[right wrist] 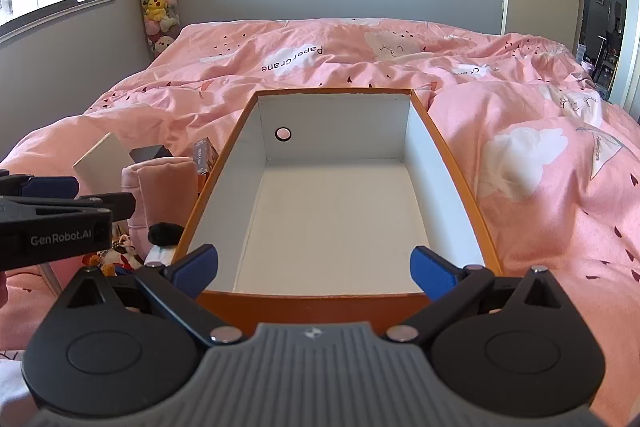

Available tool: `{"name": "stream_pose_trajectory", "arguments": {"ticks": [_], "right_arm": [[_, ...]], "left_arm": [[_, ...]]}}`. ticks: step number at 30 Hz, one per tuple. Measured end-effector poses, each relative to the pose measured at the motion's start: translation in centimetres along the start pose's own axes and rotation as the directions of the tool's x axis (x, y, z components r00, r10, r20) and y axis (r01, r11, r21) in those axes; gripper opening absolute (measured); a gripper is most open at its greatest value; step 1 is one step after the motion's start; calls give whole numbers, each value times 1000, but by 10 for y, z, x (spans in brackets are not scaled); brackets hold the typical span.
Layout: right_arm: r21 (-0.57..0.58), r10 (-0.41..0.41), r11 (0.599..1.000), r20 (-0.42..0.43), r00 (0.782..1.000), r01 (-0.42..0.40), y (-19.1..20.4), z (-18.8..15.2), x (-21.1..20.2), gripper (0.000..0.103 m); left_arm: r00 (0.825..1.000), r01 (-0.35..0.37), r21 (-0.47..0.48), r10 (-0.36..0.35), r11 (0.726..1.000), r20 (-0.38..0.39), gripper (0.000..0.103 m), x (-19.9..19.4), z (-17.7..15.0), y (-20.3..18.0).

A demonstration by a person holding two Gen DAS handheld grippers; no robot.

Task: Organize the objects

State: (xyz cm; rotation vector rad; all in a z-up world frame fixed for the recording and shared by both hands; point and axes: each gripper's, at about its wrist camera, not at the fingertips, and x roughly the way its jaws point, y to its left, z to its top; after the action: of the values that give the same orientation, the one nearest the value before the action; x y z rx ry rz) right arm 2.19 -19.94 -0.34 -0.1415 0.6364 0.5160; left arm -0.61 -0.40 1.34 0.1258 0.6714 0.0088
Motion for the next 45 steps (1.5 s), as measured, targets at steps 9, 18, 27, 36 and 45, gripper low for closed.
{"name": "stream_pose_trajectory", "arguments": {"ticks": [9,18,27,36,45], "right_arm": [[8,-4,1000,-4,1000,4,-3,0,0,102],[5,-10,1000,-9,1000,10,-1,0,2,102],[-20,25,1000,25,999,-24,2,10,5,94],[-77,218,972,-45,975,-221,29,42,34,64],[-188,341,914,-126,932,-360,75,61,62,36]], "left_arm": [[1000,7,7,-7,1000,-4,76,1,0,-3],[1000,13,9,-13,1000,-6,76,1,1,-3],[998,68,3,-68,998,-9,54,0,8,11],[997,50,-63,-53,997,-50,35,7,19,54],[994,36,-110,-47,993,-99,24,24,21,84]]}}
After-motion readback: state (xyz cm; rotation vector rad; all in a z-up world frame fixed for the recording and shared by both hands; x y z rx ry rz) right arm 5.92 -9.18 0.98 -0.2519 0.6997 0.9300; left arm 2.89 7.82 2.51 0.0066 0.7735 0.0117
